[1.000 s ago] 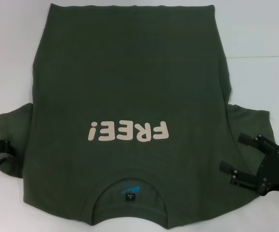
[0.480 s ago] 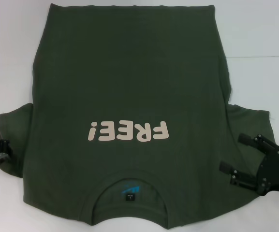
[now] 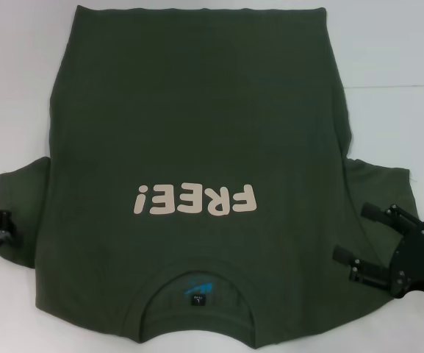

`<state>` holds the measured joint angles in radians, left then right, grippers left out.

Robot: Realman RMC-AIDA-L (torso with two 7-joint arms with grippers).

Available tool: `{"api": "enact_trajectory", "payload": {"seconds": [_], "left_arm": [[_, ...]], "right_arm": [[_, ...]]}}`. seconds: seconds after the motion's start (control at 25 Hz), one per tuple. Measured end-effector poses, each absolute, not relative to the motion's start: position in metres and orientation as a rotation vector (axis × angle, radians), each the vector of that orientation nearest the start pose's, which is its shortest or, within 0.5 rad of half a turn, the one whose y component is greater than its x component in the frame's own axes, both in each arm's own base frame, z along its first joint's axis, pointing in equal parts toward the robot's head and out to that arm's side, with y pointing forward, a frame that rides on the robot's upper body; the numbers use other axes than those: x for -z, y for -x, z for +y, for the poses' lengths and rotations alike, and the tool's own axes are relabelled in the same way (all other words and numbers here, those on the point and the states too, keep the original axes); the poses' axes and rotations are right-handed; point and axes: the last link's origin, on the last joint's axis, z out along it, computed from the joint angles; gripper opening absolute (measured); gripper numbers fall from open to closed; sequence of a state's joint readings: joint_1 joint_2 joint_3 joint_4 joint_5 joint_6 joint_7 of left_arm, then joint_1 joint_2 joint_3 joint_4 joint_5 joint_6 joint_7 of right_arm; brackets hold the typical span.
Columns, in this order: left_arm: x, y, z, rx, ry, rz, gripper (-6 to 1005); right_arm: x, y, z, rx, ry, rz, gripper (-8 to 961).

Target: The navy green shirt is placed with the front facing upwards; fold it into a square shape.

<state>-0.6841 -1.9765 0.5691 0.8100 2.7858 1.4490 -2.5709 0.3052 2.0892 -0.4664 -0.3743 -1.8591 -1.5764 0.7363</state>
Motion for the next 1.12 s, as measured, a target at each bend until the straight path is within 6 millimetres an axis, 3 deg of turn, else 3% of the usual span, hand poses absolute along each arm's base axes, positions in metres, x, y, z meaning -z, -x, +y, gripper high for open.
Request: {"api": "enact_trajectory", "payload": {"seconds": [1.12], "left_arm": [[-0.086, 0.307, 0.373, -0.090, 2.034, -1.797, 10]], "right_arm": [[0.014, -0.330, 0.252, -0.823, 2.362, 0.407, 926]]}}
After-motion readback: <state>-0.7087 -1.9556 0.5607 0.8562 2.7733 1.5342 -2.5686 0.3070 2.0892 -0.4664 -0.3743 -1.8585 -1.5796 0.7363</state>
